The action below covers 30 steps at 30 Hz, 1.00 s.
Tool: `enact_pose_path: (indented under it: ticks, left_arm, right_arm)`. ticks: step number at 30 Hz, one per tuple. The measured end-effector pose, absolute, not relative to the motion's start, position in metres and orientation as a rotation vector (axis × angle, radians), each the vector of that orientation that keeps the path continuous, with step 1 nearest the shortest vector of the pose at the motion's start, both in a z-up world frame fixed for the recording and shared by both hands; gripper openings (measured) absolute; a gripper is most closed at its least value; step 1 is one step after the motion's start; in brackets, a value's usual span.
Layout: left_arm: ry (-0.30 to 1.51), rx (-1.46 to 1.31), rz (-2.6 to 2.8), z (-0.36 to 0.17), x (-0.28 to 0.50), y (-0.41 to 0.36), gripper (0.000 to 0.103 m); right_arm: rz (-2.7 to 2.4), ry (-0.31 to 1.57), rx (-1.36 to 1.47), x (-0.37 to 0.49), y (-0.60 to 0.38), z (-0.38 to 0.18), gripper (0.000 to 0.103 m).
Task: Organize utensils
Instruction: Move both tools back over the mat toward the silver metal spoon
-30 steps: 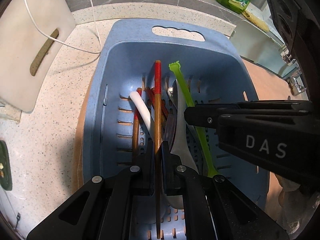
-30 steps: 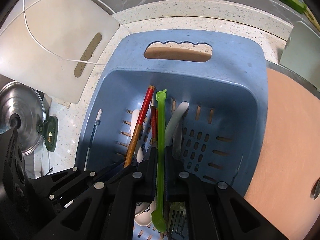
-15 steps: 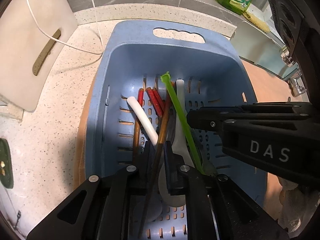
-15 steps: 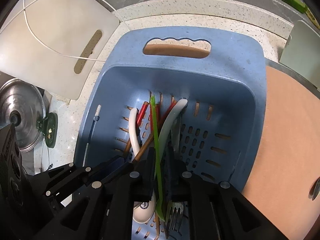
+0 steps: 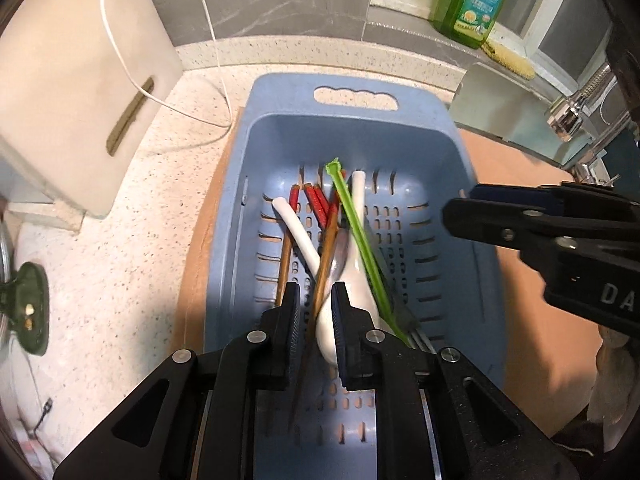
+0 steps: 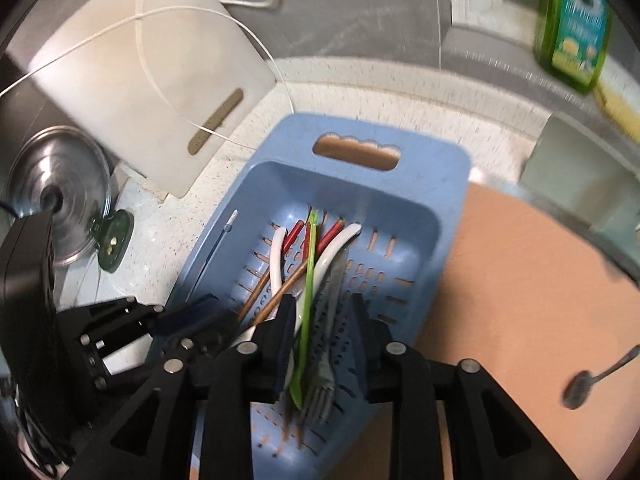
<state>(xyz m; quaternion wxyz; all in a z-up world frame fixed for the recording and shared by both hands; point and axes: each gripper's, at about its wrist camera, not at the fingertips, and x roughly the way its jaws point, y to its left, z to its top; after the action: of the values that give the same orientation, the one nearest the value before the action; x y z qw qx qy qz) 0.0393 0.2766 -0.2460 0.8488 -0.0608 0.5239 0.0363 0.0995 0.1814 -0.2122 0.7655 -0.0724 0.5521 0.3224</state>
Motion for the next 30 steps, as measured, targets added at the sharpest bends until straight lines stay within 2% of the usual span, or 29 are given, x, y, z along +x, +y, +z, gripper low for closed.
enact_pose_path:
  ticks: [17, 19, 22, 26, 30]
  left_arm:
    - [1.047, -0.122, 0.086, -0.220, 0.017, 0.203, 0.014]
    - [1.037, -0.126, 0.080, -0.218, 0.014, 0.192, 0.014]
    - [1.022, -0.130, 0.063, -0.215, 0.012, 0.174, 0.014]
    - [1.013, -0.120, 0.030, -0.215, 0.011, 0.150, 0.021]
    - [1.013, -0.102, -0.024, -0.217, 0.015, 0.122, 0.021]
  right_arm:
    - [0.709, 1.027, -0.178, 0.074, 0.080, -0.173, 0.029]
    - [0.712, 1.010, -0.173, 0.072, 0.062, -0.174, 0.032]
    - [0.717, 0.995, -0.131, 0.069, 0.034, -0.176, 0.043]
    - [0.702, 0.990, -0.097, 0.068, -0.015, -0.184, 0.043]
    - [0.652, 1.017, -0.037, 0.070, -0.068, -0.194, 0.044]
